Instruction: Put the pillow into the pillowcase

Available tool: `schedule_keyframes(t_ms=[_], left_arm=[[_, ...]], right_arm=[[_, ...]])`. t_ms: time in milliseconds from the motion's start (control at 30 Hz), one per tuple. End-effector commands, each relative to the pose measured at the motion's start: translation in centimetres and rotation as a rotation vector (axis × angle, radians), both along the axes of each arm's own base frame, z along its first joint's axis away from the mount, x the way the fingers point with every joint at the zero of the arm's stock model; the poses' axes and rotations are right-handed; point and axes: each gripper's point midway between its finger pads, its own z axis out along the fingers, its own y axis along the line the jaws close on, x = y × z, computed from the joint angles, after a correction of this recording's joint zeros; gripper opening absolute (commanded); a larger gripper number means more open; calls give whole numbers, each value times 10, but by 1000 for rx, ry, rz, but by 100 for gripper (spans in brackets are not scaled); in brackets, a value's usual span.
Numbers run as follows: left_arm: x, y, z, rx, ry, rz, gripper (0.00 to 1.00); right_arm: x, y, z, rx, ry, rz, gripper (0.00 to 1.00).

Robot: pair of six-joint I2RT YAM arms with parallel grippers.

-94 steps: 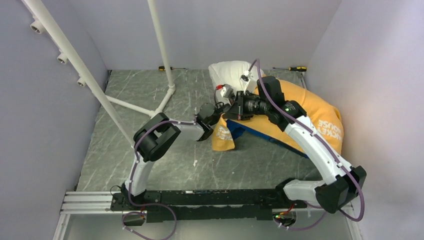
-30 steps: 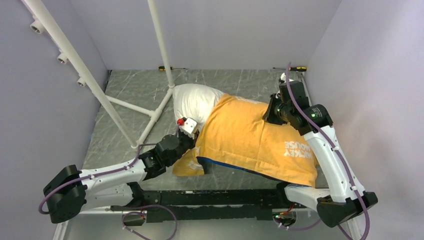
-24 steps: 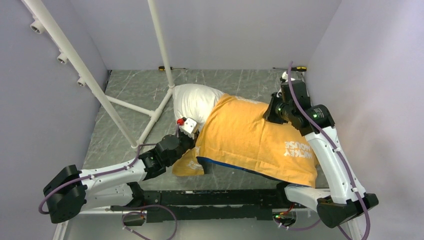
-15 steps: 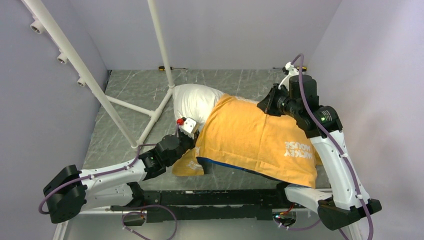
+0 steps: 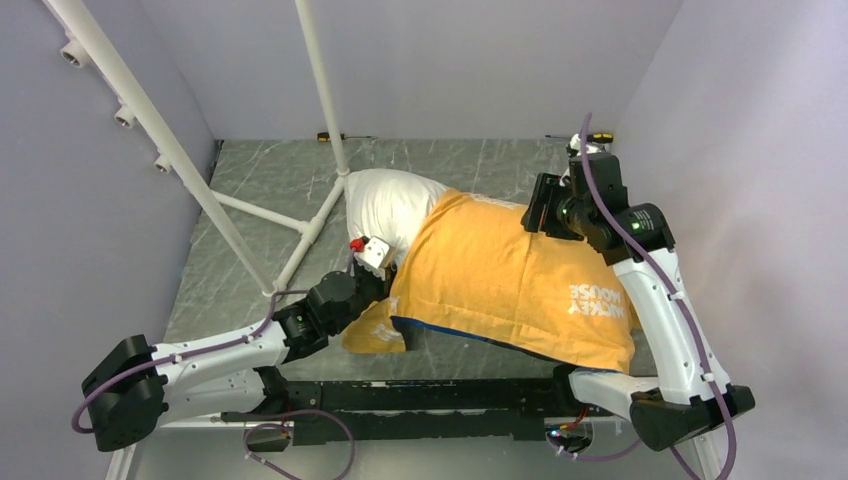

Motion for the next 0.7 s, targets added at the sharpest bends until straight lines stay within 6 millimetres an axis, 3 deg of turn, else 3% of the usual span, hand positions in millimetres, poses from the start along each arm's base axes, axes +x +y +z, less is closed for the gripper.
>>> schedule_keyframes(t_ms=[0, 100, 167, 267, 433, 667], left_arm=[[-18, -10, -19, 31, 55, -93, 0], [-19, -10, -17, 26, 54, -98, 0], [-19, -9, -17, 27, 54, -97, 0], [-19, -8, -17, 29, 51, -96, 0], [-19, -7, -17, 25, 57, -90, 0], [-20, -7, -20, 22, 73, -86, 0]], right_arm=[[-2, 14, -22, 53, 71, 54, 48], [0, 26, -32, 100, 96, 88, 29], [2, 28, -31, 116, 91, 89, 0], [5, 27, -24, 117, 69, 81, 0], [11, 31, 8, 152, -27, 103, 0], [11, 60, 35, 289, -88, 222, 0]])
